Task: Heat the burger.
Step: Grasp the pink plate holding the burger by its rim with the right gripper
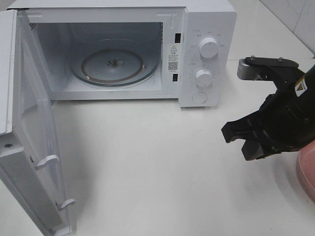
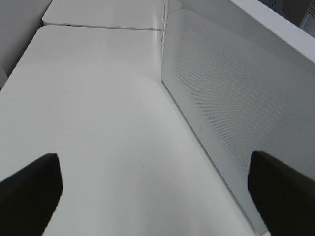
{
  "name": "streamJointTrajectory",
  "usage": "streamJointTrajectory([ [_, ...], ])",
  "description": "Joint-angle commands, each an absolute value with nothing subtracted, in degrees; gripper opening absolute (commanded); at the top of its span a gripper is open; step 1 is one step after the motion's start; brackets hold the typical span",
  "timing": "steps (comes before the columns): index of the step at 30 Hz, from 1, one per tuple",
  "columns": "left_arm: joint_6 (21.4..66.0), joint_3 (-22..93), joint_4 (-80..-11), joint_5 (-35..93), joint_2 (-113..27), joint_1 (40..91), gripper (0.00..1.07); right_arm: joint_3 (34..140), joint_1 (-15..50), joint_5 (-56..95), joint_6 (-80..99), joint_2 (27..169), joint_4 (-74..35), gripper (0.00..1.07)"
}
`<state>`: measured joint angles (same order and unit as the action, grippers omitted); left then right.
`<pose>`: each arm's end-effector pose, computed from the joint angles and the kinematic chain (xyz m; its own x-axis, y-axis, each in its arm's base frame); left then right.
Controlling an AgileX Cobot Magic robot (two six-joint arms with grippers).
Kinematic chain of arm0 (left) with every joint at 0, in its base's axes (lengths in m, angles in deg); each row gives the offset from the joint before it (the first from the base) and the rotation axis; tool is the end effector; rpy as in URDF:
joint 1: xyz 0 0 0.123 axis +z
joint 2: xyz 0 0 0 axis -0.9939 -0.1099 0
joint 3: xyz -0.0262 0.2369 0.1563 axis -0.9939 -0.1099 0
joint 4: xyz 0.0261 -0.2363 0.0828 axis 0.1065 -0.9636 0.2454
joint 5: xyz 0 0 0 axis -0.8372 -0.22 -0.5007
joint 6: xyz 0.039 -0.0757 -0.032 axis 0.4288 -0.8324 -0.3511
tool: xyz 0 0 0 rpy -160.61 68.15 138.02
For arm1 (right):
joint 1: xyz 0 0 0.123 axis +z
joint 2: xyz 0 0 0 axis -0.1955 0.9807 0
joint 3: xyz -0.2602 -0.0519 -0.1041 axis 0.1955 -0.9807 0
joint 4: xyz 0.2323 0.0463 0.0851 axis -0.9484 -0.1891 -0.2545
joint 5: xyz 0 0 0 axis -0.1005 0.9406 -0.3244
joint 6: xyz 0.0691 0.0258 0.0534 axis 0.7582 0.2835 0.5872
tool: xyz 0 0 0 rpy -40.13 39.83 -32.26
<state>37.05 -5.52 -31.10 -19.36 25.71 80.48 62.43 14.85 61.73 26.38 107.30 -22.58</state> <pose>-0.0058 0.0003 0.2812 -0.4299 -0.0258 -0.9025 0.0347 0.9984 -0.0451 0.2141 0.1083 0.2154 -0.9251 -0.1725 -0.3382 -0.2242 0.9671 0.1200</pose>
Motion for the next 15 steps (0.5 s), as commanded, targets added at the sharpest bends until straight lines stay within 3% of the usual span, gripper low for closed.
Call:
streamJointTrajectory([
  [1, 37.1, -5.7, -31.1, -19.0, 26.9, 80.6, 0.98, 62.3, 14.6, 63.9, 27.8, 105.2, -19.2, 0.37],
  [2, 37.1, -5.7, -31.1, -19.0, 26.9, 80.6, 0.98, 62.3, 14.6, 64.7, 28.5, 104.4, -17.5, 0.52],
  [5, 37.1, -5.7, -31.1, -19.0, 26.9, 80.6, 0.98, 62.3, 14.6, 65.2, 28.7, 103.9, -16.7, 0.61],
  [7, 37.1, -5.7, -31.1, -19.0, 26.9, 80.6, 0.98, 62.3, 14.6, 67.6, 28.7, 103.5, -14.8, 0.91],
  [10, 37.1, -5.7, -31.1, -19.0, 26.9, 80.6, 0.98, 62.3, 14.6, 69.7, 29.8, 103.5, -12.9, 0.99],
  [15, 37.1, -5.7, -31.1, -19.0, 26.9, 80.6, 0.98, 62.3, 14.5, 71.6, 32.3, 103.5, -8.7, 0.97],
])
